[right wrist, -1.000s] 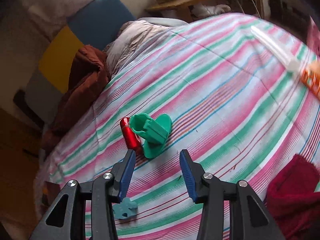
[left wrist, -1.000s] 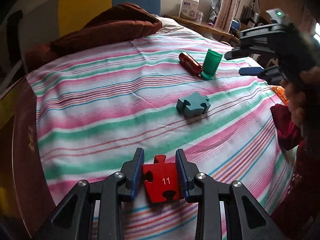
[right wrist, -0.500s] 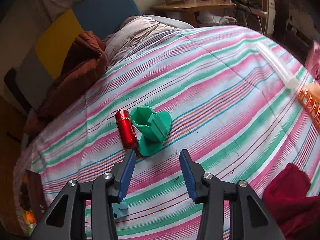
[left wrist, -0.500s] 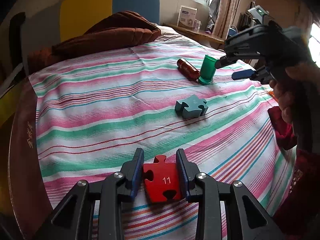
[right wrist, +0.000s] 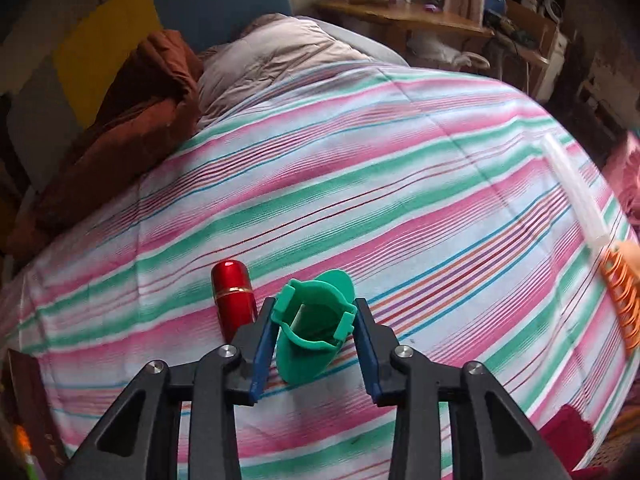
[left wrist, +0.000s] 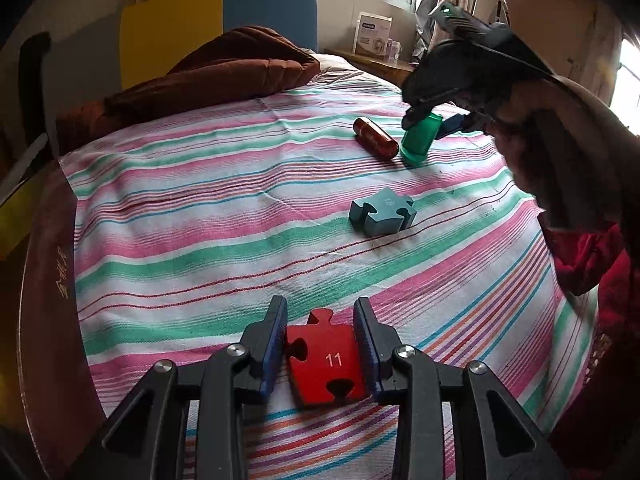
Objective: Organize rigid objects
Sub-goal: 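Grasp the green cup-shaped object with the right tool while the left tool holds the red piece, then lift the red puzzle piece with the left tool and carry it toward the gold tray, then lower the red piece into the gold tray and open the left tool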
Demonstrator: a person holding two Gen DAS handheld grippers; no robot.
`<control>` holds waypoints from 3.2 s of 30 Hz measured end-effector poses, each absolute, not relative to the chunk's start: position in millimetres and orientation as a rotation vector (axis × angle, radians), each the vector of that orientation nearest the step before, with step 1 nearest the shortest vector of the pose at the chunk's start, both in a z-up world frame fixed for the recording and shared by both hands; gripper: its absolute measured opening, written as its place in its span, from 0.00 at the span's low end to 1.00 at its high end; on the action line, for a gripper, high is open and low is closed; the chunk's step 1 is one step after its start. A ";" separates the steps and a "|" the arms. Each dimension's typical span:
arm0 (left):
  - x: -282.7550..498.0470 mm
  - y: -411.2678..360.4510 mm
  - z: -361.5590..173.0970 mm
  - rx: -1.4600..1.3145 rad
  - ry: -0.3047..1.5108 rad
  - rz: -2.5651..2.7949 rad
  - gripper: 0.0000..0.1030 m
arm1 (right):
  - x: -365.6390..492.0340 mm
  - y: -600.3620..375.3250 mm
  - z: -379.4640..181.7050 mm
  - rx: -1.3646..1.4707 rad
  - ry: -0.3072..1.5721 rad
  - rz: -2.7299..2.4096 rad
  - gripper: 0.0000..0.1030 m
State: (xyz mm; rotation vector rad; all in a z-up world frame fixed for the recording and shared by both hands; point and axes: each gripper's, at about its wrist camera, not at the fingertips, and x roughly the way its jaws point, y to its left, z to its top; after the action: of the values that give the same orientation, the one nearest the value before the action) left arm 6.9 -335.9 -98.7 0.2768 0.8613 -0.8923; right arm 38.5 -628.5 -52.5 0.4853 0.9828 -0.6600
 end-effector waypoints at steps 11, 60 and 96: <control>4.7 -337.4 -99.0 0.295 0.842 -0.880 0.35 | -16.8 -573.6 -44.8 0.373 1.024 -0.558 0.35; -39.2 -285.7 -23.8 0.279 0.749 -0.857 0.32 | -2.6 -572.3 -69.1 0.336 1.091 -0.579 0.35; -18.5 -190.2 0.9 0.115 0.761 -0.750 0.32 | -1.8 -567.3 -70.4 0.302 1.096 -0.616 0.35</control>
State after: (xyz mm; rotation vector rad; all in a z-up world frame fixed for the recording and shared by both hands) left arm -18.5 -190.2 0.9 0.1149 0.7606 -0.7503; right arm -1.8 -567.3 -70.4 0.3018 1.0961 -0.6164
